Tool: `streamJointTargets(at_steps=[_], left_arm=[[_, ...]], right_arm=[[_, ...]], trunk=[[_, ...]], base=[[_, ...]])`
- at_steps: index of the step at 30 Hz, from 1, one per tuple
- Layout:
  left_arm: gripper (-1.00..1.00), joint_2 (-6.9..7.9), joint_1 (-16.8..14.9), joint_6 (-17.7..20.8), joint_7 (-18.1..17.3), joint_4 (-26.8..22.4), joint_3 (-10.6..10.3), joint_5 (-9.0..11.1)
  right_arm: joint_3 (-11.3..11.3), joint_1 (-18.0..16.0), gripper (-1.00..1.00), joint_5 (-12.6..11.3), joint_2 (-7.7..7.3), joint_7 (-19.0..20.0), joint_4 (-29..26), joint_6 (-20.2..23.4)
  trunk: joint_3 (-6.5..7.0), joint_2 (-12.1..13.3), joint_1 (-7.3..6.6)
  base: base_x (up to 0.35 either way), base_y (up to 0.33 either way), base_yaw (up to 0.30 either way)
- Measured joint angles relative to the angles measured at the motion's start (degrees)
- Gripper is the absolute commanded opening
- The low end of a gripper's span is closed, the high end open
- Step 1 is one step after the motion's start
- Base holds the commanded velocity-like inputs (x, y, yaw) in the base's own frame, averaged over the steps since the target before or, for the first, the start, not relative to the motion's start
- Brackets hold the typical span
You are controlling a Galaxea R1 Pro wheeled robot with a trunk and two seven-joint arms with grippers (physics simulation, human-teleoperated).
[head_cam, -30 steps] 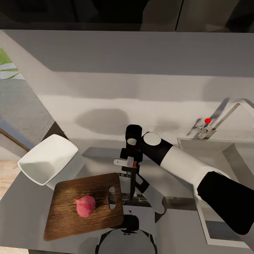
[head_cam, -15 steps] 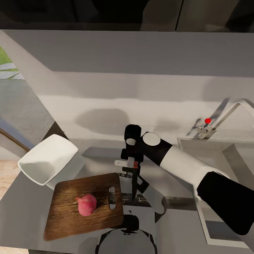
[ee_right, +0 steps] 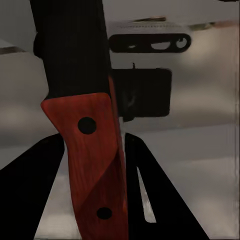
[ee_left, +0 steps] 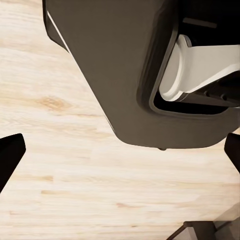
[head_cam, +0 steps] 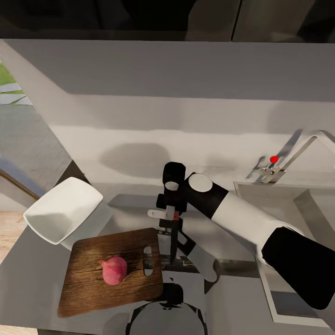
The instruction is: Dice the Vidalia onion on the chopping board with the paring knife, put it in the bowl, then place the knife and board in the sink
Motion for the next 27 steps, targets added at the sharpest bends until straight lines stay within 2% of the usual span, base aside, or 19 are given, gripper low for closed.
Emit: streamJointTargets(at_steps=[4, 8, 12, 22, 24, 27], left_arm=[[1.00, -0.01, 0.0, 0.0, 0.0, 0.0, 0.0, 0.0], [1.00, -0.07, 0.0, 0.0, 0.0, 0.0, 0.0, 0.0], [1.00, -0.37, 0.0, 0.0, 0.0, 0.0, 0.0, 0.0], [1.00, -0.98, 0.0, 0.0, -0.1, 0.0, 0.0, 0.0], [1.00, -1.16, 0.0, 0.0, -0.1, 0.0, 0.0, 0.0], [1.00, -1.32, 0.0, 0.0, -0.1, 0.0, 0.0, 0.0]], right_arm=[[-0.3, 0.0, -1.00, 0.0, -0.66, 0.0, -3.1, 0.0], [-2.0, 0.0, -1.00, 0.0, -1.39, 0.0, -5.8, 0.0], [-3.8, 0.0, -1.00, 0.0, -2.03, 0.0, -6.6, 0.0], [-5.0, 0.0, -1.00, 0.2, -2.30, 0.0, -6.9, 0.0], [-6.5, 0.0, -1.00, 0.2, -2.31, 0.0, -6.9, 0.0], [-10.1, 0.0, -1.00, 0.2, -2.31, 0.0, -8.1, 0.0]], trunk=[[0.00, 0.0, 0.00], [0.00, 0.0, 0.00], [0.00, 0.0, 0.00], [0.00, 0.0, 0.00], [0.00, 0.0, 0.00], [0.00, 0.0, 0.00]], base=[[0.000, 0.000, 0.000], [0.000, 0.000, 0.000], [0.000, 0.000, 0.000], [0.000, 0.000, 0.000], [0.000, 0.000, 0.000], [0.000, 0.000, 0.000]])
